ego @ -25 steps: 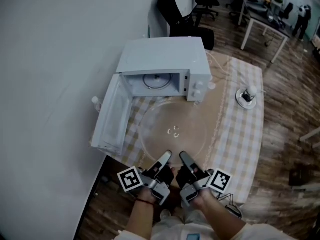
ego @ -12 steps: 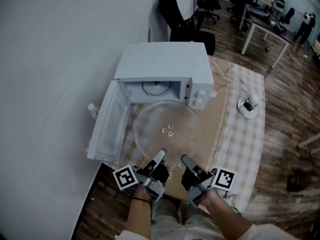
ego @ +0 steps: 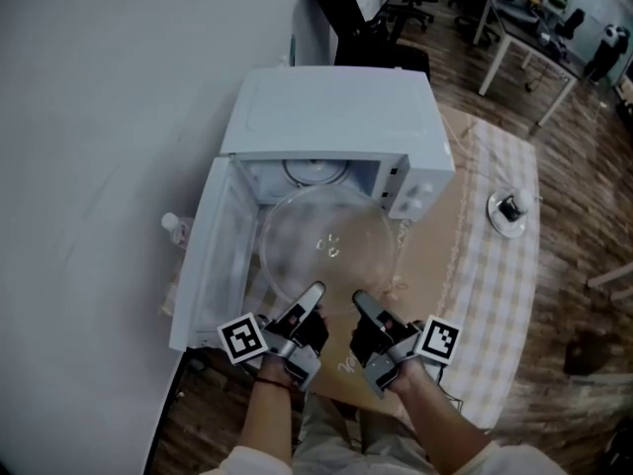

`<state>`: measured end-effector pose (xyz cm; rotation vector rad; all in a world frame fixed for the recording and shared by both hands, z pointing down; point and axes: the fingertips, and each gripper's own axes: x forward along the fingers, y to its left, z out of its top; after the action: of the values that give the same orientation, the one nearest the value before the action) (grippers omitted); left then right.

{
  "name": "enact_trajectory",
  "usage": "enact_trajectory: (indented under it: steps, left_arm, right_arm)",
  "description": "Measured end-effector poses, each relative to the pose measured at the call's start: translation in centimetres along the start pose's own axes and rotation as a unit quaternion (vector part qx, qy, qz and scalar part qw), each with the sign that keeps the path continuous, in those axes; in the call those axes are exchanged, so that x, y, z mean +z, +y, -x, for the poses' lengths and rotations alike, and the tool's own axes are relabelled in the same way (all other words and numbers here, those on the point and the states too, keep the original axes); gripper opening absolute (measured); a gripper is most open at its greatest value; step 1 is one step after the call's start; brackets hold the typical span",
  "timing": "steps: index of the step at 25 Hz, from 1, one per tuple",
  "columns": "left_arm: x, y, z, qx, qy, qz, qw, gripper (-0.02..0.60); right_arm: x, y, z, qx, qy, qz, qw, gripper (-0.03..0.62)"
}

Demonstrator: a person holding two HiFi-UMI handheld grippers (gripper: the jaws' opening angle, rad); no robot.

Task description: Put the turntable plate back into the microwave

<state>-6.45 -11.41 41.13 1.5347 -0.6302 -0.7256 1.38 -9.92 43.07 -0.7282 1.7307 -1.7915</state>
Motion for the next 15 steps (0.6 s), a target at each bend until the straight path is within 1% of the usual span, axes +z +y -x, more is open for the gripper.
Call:
enact_trajectory:
  steps: [4,10,15]
  left_arm:
    - [0.9,0.8,-0.7,0.001,0.013,0.002,0.9999,0.034]
    - [2.0,2.1,-1.6,-0.001,0.014,0.003,0.9999,0.037]
    - [3.3,2.7,-2.6,-0.009,0.014,-0.005,0.9999,0.037]
  right_arm:
    - [0.5,-0.7,-0.9,0.015,-0.011,-0.008,1.000,0.063]
    - [1.4,-2.1,-2.1,0.011,-0.006,-0.024,1.000,0.061]
    - [2.3,-2.5,-3.5,0.037,-0.015,-0.022,0.999,0.060]
